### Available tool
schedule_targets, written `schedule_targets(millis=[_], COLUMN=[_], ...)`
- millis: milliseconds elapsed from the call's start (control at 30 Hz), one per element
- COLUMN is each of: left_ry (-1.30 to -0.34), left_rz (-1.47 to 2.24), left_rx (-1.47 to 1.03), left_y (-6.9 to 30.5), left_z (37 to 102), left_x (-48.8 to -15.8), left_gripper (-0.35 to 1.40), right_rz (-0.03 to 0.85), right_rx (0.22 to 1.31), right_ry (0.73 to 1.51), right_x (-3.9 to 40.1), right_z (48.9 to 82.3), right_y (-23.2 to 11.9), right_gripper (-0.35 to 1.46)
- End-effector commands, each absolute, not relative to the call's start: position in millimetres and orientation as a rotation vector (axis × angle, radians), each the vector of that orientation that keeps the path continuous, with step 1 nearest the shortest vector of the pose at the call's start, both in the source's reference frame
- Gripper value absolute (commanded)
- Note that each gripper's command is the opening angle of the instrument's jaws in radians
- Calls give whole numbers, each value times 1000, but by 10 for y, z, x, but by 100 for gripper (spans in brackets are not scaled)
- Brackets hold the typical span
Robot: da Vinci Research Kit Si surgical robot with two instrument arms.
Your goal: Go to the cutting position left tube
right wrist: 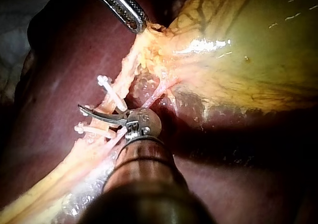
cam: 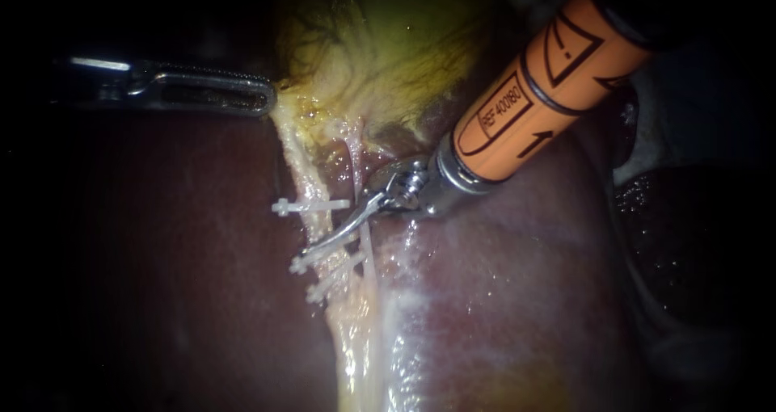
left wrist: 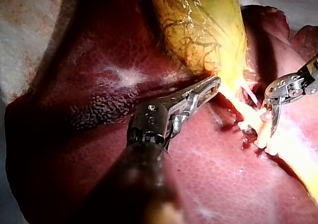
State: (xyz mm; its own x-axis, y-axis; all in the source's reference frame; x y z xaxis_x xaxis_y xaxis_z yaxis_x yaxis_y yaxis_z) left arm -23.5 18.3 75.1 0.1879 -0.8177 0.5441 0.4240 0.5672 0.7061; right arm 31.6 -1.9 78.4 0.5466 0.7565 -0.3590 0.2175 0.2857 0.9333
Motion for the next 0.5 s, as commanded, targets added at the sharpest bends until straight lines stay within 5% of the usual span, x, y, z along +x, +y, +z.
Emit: schedule_targets(millis=[33, 267, 500], left_ry=[-1054, -1054, -1054], left_rz=[-916, -916, -916], left_rx=[448, 448, 448], left_y=[183, 183, 183], left_z=[751, 752, 752], left_x=[-235, -235, -235], left_gripper=[-35, -35, -35], right_rz=[440, 365, 208], right_rx=[1263, 1224, 1096], right_ry=[987, 1067, 1224], right_x=[316, 325, 342], right_z=[784, 784, 788], right_y=[-20, -28, -37], right_gripper=[95, 90, 88])
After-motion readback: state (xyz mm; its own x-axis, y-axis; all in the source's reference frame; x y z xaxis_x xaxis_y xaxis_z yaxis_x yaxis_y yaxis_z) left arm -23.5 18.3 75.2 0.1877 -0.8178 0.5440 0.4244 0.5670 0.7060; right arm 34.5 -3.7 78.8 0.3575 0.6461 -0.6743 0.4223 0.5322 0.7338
